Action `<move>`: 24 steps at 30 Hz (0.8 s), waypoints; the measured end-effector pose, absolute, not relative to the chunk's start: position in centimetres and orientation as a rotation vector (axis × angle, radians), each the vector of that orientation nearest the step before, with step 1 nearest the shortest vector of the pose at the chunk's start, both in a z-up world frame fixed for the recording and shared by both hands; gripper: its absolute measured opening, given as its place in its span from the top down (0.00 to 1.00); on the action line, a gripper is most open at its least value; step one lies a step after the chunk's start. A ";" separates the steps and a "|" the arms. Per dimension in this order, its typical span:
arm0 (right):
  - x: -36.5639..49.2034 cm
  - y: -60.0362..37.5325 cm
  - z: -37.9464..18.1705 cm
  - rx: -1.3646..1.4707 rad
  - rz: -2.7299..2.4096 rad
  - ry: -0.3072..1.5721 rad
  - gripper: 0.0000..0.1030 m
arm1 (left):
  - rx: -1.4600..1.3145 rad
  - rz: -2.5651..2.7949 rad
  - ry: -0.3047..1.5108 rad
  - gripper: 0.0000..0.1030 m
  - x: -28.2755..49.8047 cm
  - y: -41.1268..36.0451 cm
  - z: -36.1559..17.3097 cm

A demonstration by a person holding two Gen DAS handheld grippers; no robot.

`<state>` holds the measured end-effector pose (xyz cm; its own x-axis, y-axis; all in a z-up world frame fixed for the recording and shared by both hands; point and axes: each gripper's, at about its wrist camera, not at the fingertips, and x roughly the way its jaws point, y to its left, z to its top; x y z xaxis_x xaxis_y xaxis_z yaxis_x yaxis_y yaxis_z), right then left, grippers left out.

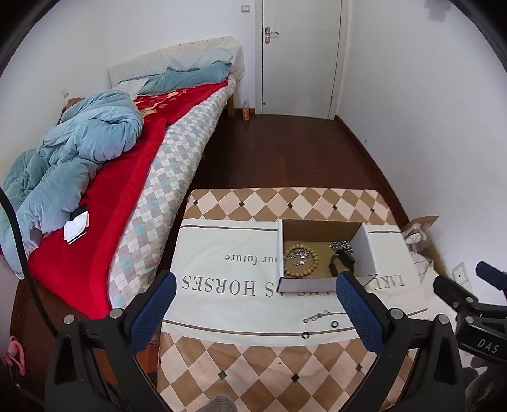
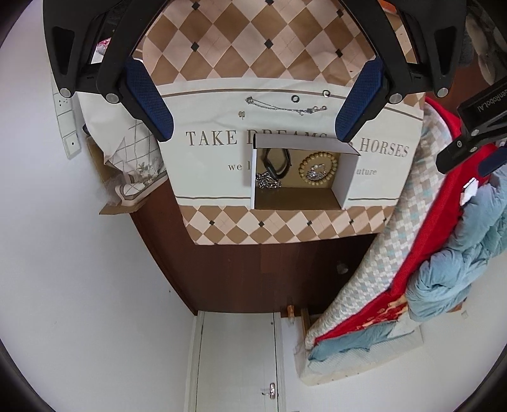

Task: Organize jewelry
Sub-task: 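Withdraw the right tool from the box toward the remaining jewelry, then grasp the thin chain with the right tool while the left tool grasps a black ring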

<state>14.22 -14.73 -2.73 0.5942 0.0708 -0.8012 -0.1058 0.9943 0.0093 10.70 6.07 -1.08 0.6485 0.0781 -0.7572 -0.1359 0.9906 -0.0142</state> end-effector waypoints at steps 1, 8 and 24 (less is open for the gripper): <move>14.1 -14.7 -2.6 -0.036 0.107 0.929 0.00 | -0.074 0.127 0.850 0.00 10.5 6.0 -0.9; 13.6 -15.8 -4.7 0.005 0.110 0.951 0.00 | -0.099 0.158 0.849 0.00 10.2 6.2 -2.6; 18.2 -18.9 -21.9 0.089 0.079 1.188 0.39 | 0.062 0.309 1.069 0.00 13.7 5.9 -16.1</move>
